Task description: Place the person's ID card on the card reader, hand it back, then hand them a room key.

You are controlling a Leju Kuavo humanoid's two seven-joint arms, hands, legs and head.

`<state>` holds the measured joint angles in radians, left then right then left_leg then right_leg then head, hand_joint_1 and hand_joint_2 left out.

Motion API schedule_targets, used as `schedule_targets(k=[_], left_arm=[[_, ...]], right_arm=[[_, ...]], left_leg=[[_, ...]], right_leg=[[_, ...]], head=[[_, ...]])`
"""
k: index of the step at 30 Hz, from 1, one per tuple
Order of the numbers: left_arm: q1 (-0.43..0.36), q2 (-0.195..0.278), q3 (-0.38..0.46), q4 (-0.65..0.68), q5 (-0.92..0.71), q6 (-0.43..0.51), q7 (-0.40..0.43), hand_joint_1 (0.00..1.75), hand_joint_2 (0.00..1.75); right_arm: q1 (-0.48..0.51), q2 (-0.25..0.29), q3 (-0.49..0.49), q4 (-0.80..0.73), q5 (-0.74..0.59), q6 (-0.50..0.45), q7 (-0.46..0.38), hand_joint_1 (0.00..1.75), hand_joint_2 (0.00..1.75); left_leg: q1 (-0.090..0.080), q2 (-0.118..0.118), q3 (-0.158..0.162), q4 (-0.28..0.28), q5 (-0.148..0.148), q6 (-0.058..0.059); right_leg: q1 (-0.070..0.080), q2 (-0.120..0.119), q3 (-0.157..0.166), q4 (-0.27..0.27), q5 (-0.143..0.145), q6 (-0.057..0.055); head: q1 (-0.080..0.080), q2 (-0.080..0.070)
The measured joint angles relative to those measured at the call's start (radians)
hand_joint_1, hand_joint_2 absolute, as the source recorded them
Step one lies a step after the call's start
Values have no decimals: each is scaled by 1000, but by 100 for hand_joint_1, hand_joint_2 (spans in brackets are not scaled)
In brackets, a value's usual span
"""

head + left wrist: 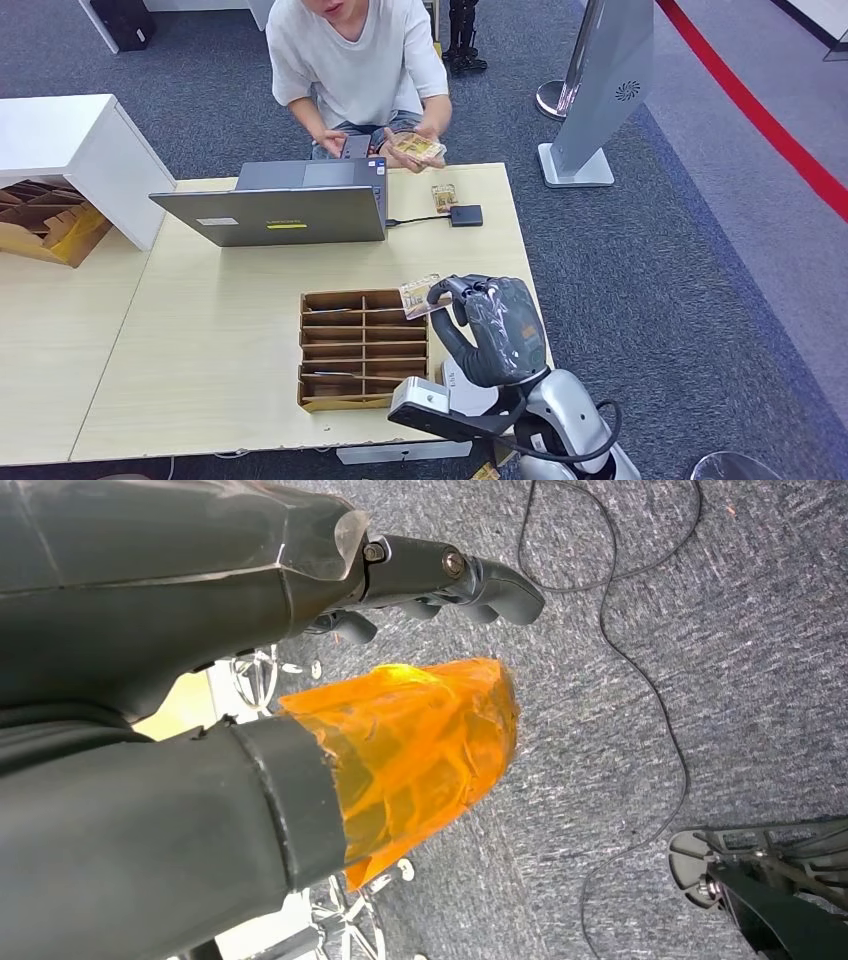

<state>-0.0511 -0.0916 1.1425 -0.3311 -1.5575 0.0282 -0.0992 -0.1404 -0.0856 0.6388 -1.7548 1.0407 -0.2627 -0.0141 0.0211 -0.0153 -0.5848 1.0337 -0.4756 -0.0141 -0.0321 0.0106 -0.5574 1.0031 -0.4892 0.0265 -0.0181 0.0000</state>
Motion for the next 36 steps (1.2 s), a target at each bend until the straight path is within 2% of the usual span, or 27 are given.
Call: schedule_targets(k=[22,24,26,27,28,30,31,32,33,36], left_arm=[[0,0,0,0,0,0,0,0,0],[-1,0,-2,0,-2,0,0,0,0],[-6,0,-16,0,-6,-1,6,0,0],[-12,0,-27,0,-8,-2,11,0,0],[-19,0,-38,0,-9,-3,17,0,0],[-27,0,-52,0,-8,-4,24,0,0],[-28,0,-57,0,-8,-5,26,0,0],[-28,0,-62,0,-6,-5,28,0,0],[-27,0,-66,0,-5,-5,29,0,0],[-27,0,-75,0,-3,-5,31,0,0]], right_arm=[[-1,-4,-3,0,0,1,0,175,175],[-13,-3,-4,6,12,26,26,175,175],[-72,3,-11,60,31,81,80,174,175],[-114,9,-20,102,36,101,98,164,175],[-154,17,-30,148,39,110,104,137,175],[-203,33,-46,218,48,111,99,55,175],[-215,39,-51,243,56,111,99,21,175],[-223,44,-57,263,66,112,100,5,175],[-228,47,-62,279,74,113,103,0,175],[-237,52,-72,311,92,118,114,0,175]], left_leg=[[0,0,0,0,0,0],[0,0,0,0,0,0],[0,2,-1,0,1,0],[0,2,-1,0,2,0],[0,2,-1,0,3,0],[0,1,-1,0,5,1],[0,1,-1,0,5,1],[0,1,-1,0,5,1],[0,1,-1,0,6,1],[0,1,-1,0,6,1]], right_leg=[[0,0,0,0,0,0],[0,0,0,0,0,0],[0,2,-1,0,2,-1],[0,2,-1,0,3,-1],[0,2,-1,0,4,0],[0,0,-1,0,5,0],[0,0,-1,0,5,0],[0,0,-1,0,5,0],[0,0,-1,0,6,0],[0,0,-1,0,6,0]], head=[[0,0],[0,0],[0,0],[0,0],[0,0],[0,0],[0,0],[0,0],[0,0],[0,0]])
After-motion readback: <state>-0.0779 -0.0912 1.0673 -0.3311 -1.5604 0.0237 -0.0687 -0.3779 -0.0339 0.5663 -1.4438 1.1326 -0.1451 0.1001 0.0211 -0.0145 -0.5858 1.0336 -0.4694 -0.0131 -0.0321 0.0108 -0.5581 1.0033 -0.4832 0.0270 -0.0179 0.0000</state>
